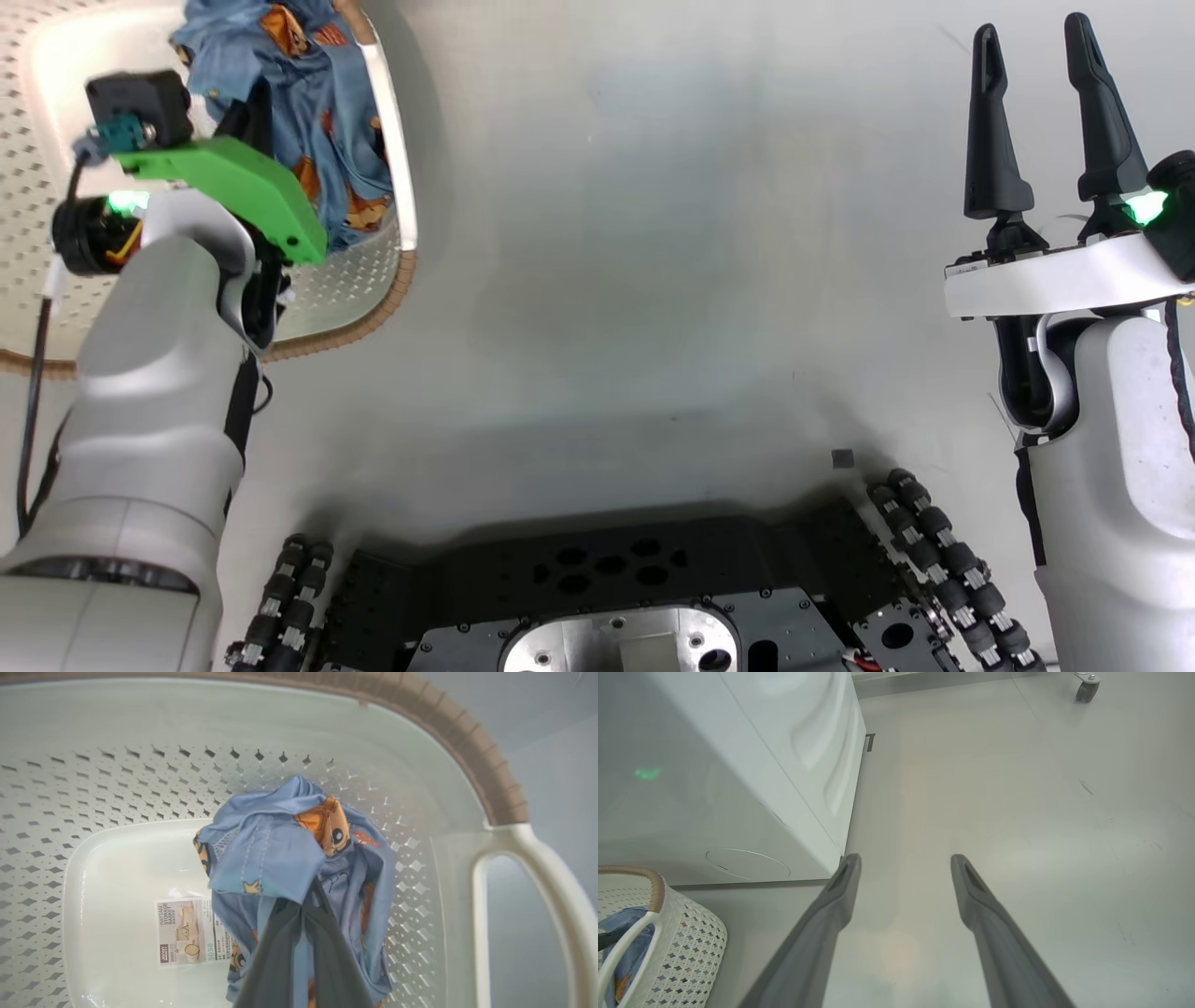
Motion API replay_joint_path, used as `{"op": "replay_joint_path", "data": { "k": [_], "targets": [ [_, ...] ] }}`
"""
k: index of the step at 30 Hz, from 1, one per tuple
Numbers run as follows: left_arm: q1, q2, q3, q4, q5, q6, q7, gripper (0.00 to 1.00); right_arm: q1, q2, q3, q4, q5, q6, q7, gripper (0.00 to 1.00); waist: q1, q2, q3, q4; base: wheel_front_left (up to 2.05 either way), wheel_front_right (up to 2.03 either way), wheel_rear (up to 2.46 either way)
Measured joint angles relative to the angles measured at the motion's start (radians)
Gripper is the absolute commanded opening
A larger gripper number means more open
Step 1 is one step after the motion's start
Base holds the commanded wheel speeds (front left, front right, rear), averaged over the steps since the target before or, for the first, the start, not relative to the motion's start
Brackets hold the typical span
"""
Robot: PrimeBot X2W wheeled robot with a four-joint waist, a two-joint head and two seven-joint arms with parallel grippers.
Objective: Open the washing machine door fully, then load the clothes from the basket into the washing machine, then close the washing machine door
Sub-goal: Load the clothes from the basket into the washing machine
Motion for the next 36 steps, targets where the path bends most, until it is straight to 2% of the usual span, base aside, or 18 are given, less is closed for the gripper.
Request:
{"op": "replay_joint_path", "data": {
  "k": [14, 25, 36],
  "targets": [
    [0.123, -0.018, -0.052, -0.039, -0.07, 0.0, -0.076, 0.0, 0.002, -0.015, 0.011, 0.059, 0.0, 0.0, 0.0, 1.0, 0.0, 0.0, -0.152, 0.041, 0.0, 0.0, 0.0],
    [0.221, 0.007, -0.049, -0.11, -0.113, 0.0, -0.088, 0.0, 0.028, -0.034, 0.01, 0.097, 0.01, 0.0, 0.0, 1.0, -0.0001, 0.0, -0.291, 0.068, 0.0, 0.0, 0.0],
    [0.313, 0.031, 0.019, -0.297, -0.112, 0.0, -0.088, 0.0, 0.086, -0.035, 0.009, 0.126, 0.027, 0.0, 0.0, 1.0, 0.0, 0.0, -0.446, 0.086, 0.0, 0.0, 0.0]
  ]
}}
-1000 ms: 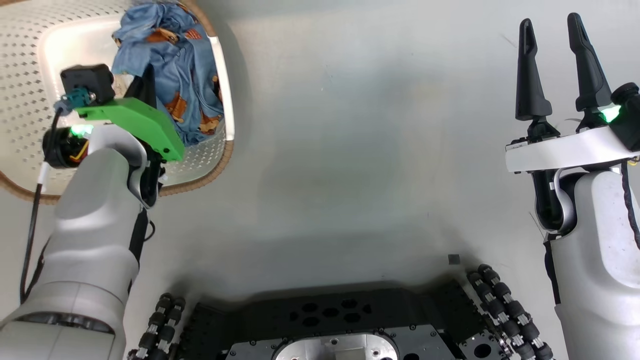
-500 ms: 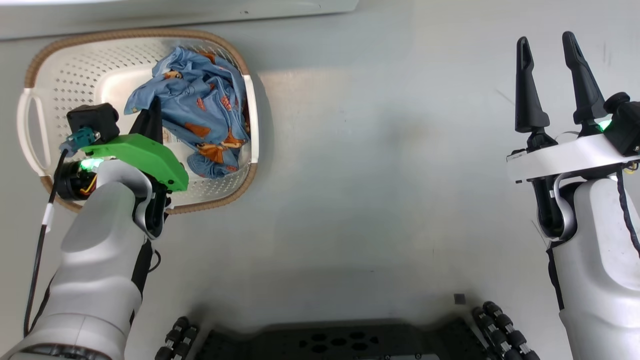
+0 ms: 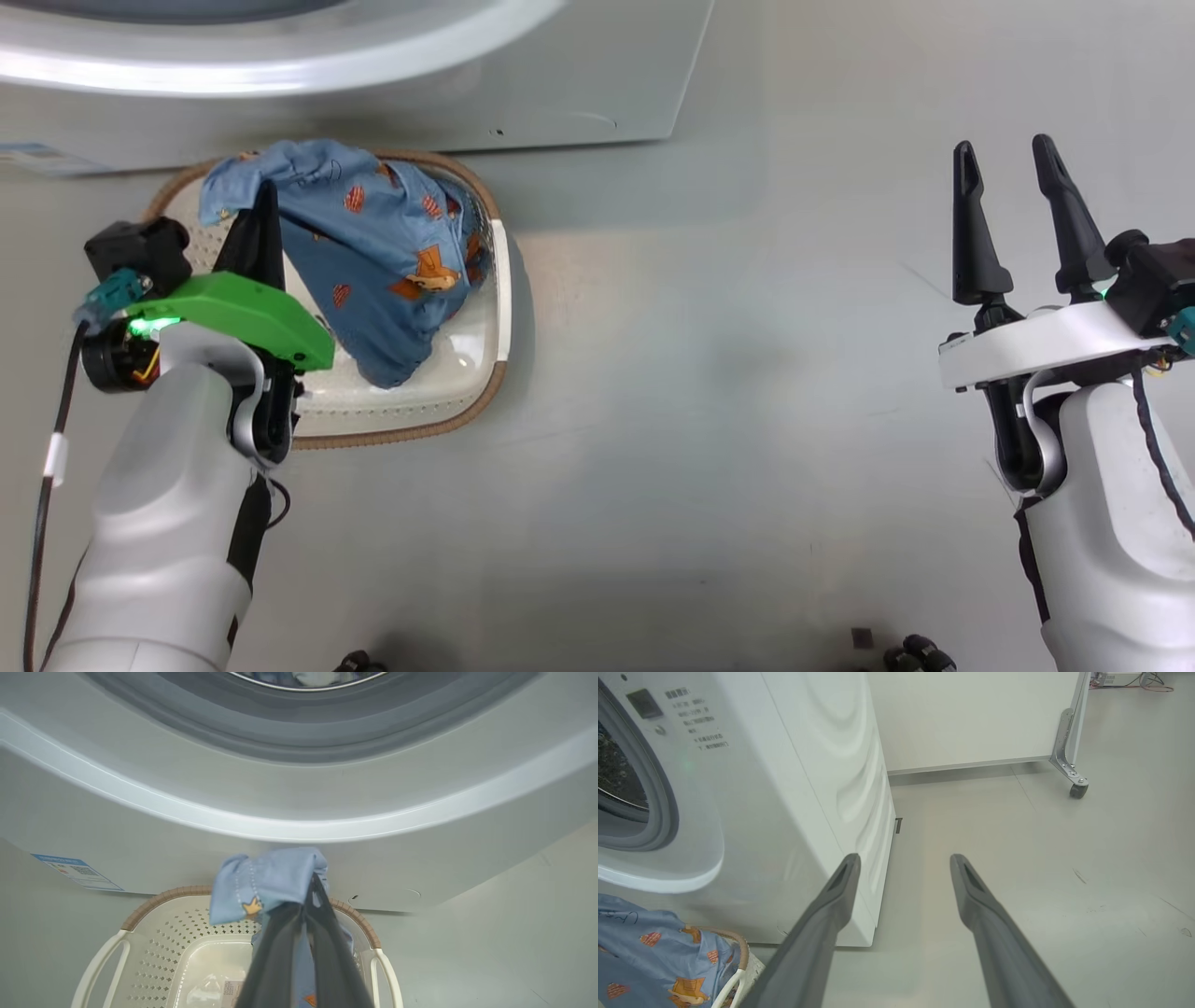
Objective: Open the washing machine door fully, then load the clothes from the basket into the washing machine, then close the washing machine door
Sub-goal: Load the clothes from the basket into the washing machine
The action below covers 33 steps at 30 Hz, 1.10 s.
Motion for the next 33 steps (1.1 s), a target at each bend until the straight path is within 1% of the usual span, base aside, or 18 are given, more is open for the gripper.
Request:
{"op": "replay_joint_path", "data": {
  "k": [9, 13, 18, 26, 33],
  "targets": [
    [0.099, 0.018, 0.077, -0.103, 0.054, 0.0, 0.0, 0.0, 0.033, 0.0, 0.007, 0.01, 0.005, 0.0, 0.0, 1.0, 0.0, -0.0001, -0.11, 0.003, 0.0, 0.0, 0.0],
    [0.139, 0.022, 0.099, -0.146, 0.079, 0.0, 0.0, 0.0, 0.057, 0.002, -0.006, 0.013, 0.016, 0.0, 0.0, 1.0, 0.0, 0.0, -0.156, 0.001, 0.0, 0.0, 0.0],
    [0.181, 0.025, 0.126, -0.197, 0.093, 0.002, 0.0, 0.0, 0.071, 0.002, -0.002, 0.017, 0.02, 0.0, 0.0, 1.0, 0.0, 0.0, -0.198, -0.003, 0.0, 0.0, 0.0],
    [0.237, 0.028, 0.178, -0.321, 0.155, 0.011, -0.001, 0.0, 0.088, -0.003, -0.001, 0.015, 0.009, 0.0, 0.0, 1.0, 0.0, 0.0, -0.268, -0.016, 0.0, 0.0, 0.0],
    [0.32, 0.028, 0.208, -0.388, 0.203, 0.015, -0.003, 0.0, 0.118, -0.007, -0.001, 0.012, -0.009, 0.0, 0.0, 1.0, -0.0001, 0.0, -0.329, -0.029, 0.0, 0.0, 0.0]
  ]
}}
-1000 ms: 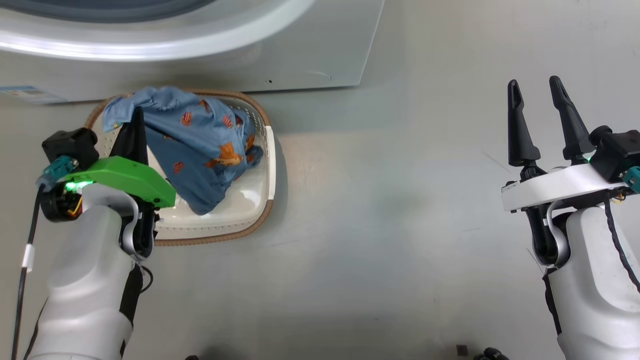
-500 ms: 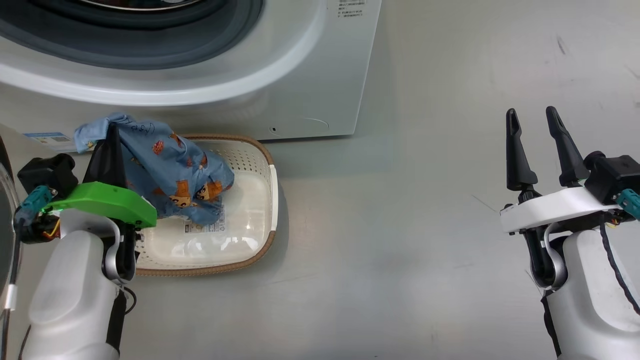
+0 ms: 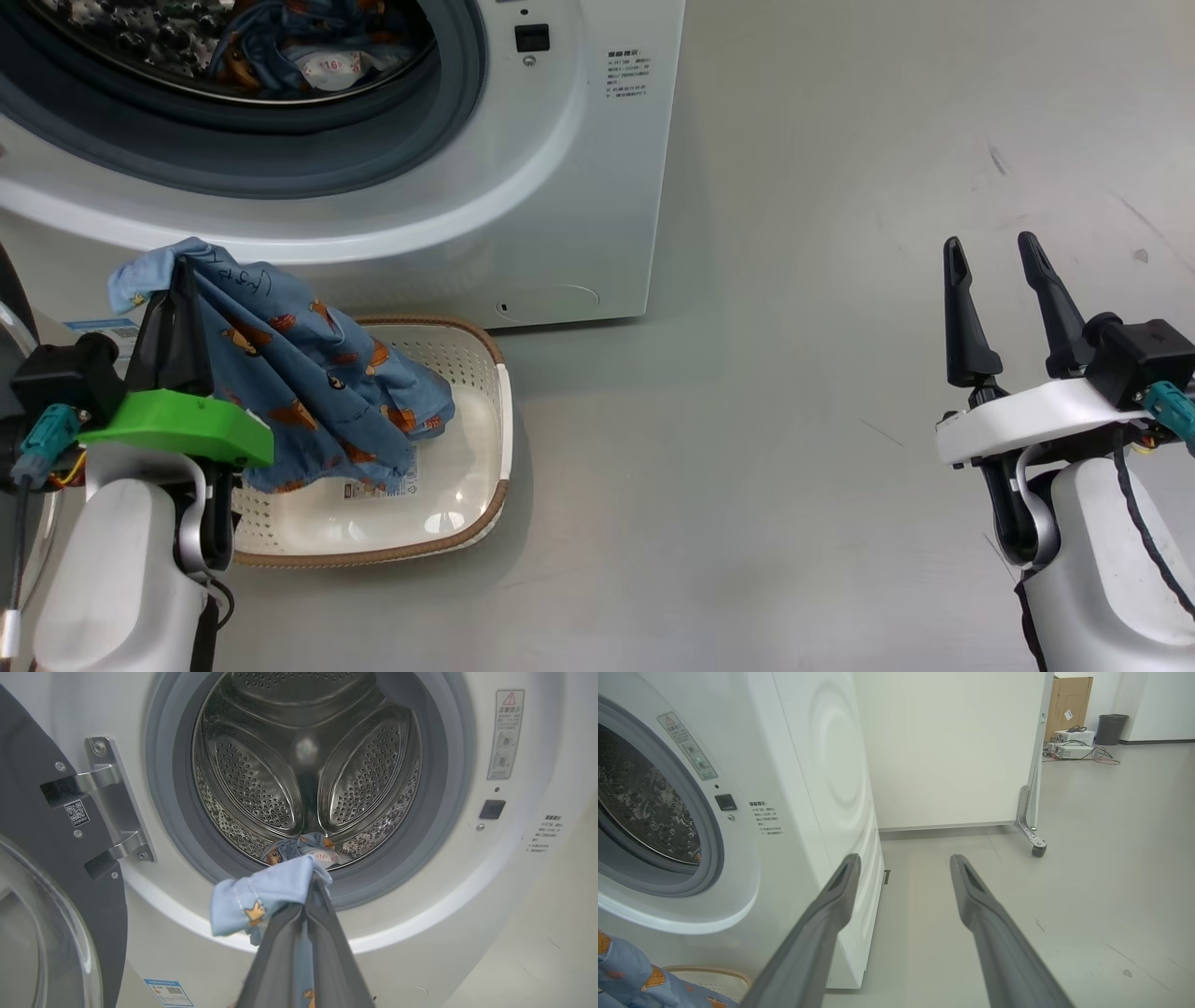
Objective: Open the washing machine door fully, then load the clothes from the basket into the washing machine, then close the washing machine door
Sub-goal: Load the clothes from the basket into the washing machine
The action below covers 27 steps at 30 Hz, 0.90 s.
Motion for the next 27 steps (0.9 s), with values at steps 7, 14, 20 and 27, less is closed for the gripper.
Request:
{"op": "replay_joint_path", "data": {
  "k": [7, 14, 20, 27],
  "targets": [
    [0.071, -0.003, 0.018, -0.056, 0.029, 0.008, 0.0, 0.0, 0.037, 0.0, -0.002, -0.007, -0.008, 0.0, 0.0, 1.0, 0.0, 0.0, -0.052, -0.017, 0.0, 0.0, 0.0],
    [0.151, -0.019, 0.036, -0.074, 0.051, 0.009, 0.0, 0.0, 0.076, 0.001, -0.013, -0.007, -0.01, 0.0, 0.0, 1.0, 0.0, 0.0, -0.105, -0.034, 0.0, 0.0, 0.0],
    [0.21, -0.025, 0.041, -0.101, 0.06, 0.017, 0.0, 0.0, 0.119, 0.001, -0.02, -0.01, -0.01, 0.0, 0.0, 1.0, 0.0, 0.0, -0.15, -0.046, 0.0, 0.0, 0.0],
    [0.23, -0.03, 0.048, -0.133, 0.069, 0.018, 0.0, 0.0, 0.13, 0.001, -0.021, -0.025, -0.01, 0.0, 0.0, 1.0, 0.0, 0.0, -0.159, -0.052, 0.0, 0.0, 0.0]
  ]
}}
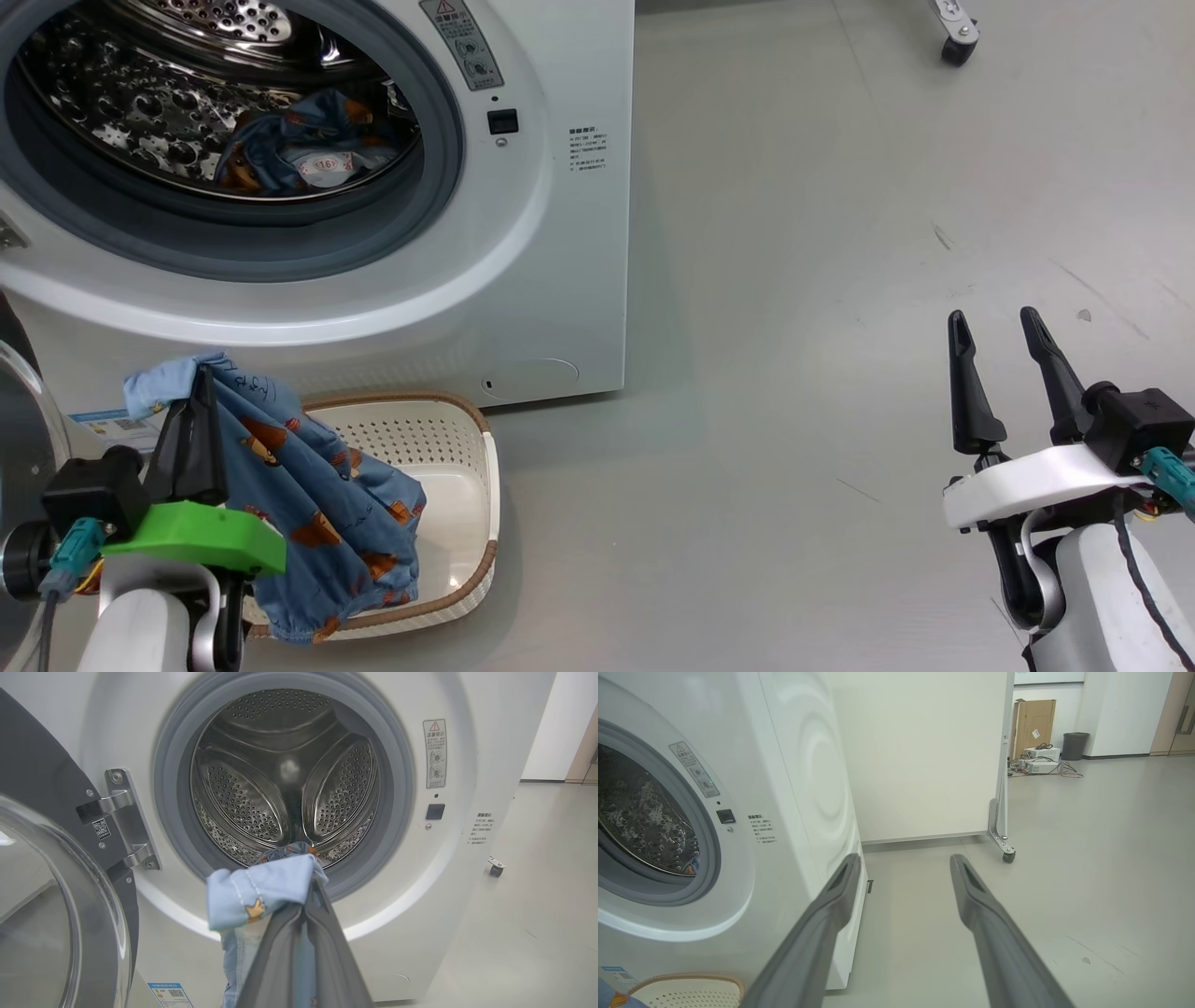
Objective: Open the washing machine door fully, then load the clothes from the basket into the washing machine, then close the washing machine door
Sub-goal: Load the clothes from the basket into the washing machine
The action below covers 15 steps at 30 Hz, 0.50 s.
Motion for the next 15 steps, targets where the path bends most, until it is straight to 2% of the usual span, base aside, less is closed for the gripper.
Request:
{"op": "replay_joint_path", "data": {
  "k": [15],
  "targets": [
    [0.039, -0.022, 0.021, -0.039, 0.022, 0.003, 0.0, 0.0, 0.018, 0.0, -0.002, -0.018, 0.0, 0.0, 0.0, 1.0, 0.0, 0.0, 0.012, 0.01, 0.0, 0.0, 0.0]
  ]
}}
